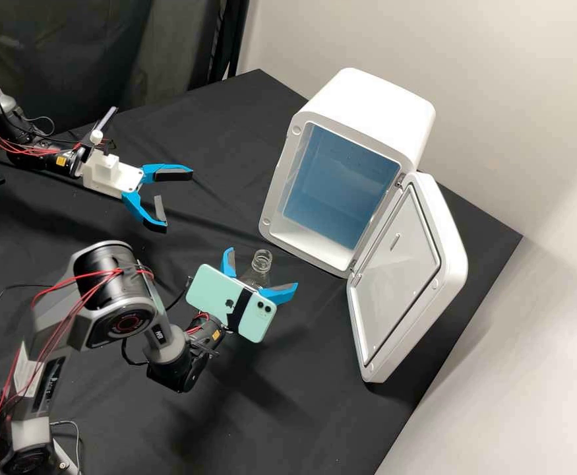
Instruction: Take the flask out of the incubator
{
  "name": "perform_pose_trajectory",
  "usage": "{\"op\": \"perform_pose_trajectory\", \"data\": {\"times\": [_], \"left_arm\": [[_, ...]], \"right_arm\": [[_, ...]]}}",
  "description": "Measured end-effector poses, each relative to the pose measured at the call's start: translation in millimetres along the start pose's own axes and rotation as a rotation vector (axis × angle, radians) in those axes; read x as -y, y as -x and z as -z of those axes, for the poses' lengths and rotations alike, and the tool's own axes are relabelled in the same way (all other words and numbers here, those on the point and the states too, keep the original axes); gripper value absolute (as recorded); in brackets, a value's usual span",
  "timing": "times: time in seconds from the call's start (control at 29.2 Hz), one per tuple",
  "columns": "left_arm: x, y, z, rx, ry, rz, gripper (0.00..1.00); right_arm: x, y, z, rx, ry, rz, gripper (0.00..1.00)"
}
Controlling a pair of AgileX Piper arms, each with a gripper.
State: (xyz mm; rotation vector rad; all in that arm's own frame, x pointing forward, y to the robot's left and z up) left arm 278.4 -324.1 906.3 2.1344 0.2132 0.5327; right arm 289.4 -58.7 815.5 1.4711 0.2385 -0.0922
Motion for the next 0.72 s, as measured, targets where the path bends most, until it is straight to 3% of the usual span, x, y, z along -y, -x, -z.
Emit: {"op": "perform_pose_trajectory", "data": {"times": [0.14, 0.34, 0.41, 0.58, 0.72], "left_arm": [[2.4, 1.4, 0.6, -0.003, 0.003, -0.001, 1.00], [2.1, 1.9, 0.6, -0.002, 0.003, -0.008, 1.00], [1.9, 1.9, 0.6, -0.002, 0.003, -0.011, 1.00], [1.9, 1.9, 0.6, -0.002, 0.003, -0.011, 1.00], [1.9, 1.9, 0.6, -0.002, 0.003, -0.011, 1.00]], "right_arm": [[-6.2, 12.6, 10.5, 0.001, 0.017, -0.034, 1.00], [-20.5, 34.6, 24.8, 0.052, 0.002, -0.166, 1.00], [-24.2, 39.0, 27.0, 0.051, -0.018, -0.188, 1.00], [-37.9, 48.5, 28.3, 0.045, -0.112, -0.251, 1.00], [-46.0, 54.6, 31.7, 0.034, -0.144, -0.291, 1.00]]}}
